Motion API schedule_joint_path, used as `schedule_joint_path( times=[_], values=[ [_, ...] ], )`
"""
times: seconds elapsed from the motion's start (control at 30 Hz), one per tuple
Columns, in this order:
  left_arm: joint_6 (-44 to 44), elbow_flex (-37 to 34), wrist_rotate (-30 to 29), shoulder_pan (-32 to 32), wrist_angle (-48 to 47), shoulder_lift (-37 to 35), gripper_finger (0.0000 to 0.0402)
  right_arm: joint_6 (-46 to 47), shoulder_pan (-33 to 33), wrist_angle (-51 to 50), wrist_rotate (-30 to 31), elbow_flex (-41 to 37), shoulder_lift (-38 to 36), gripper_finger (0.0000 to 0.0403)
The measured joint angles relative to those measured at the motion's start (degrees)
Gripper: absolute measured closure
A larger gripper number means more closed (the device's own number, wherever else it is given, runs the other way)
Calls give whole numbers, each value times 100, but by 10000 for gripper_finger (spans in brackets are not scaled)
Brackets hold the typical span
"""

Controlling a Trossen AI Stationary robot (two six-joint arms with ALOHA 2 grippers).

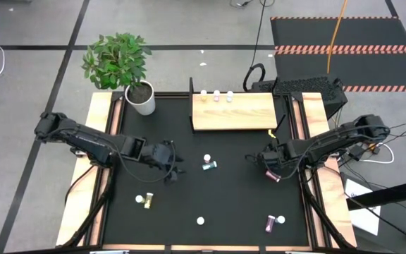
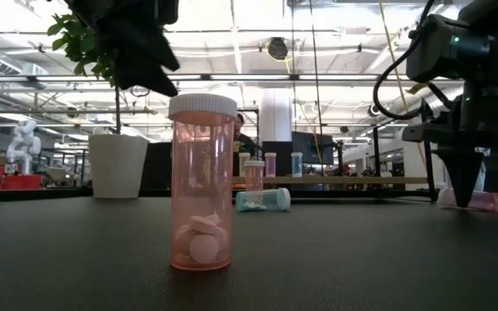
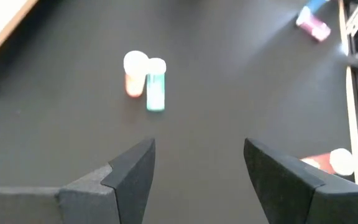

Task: Pick and place medicine bottles onto shelf by color
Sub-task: Put the top pink pill bottle on the shelf aligned with the other pink pill bottle

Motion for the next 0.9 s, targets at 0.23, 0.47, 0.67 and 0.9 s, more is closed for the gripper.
schedule_joint_path(
  times=[0.23, 0.47, 0.67, 0.9],
  values=[
    [-14, 0, 108, 173, 968, 0, 153, -546, 423, 235, 715, -36, -371, 300],
    [-96, 62, 131, 396, 1866, 134, 153, -1444, 837, 834, 1724, -26, -815, 302],
    [118, 1043, 136, 466, 1738, 988, 153, -2864, 1059, 1862, 2233, -19, -1046, 302],
    [558, 2797, 170, 699, 1205, 2026, 153, -4481, 1395, 3209, 2672, -11, -1429, 302]
  ],
)
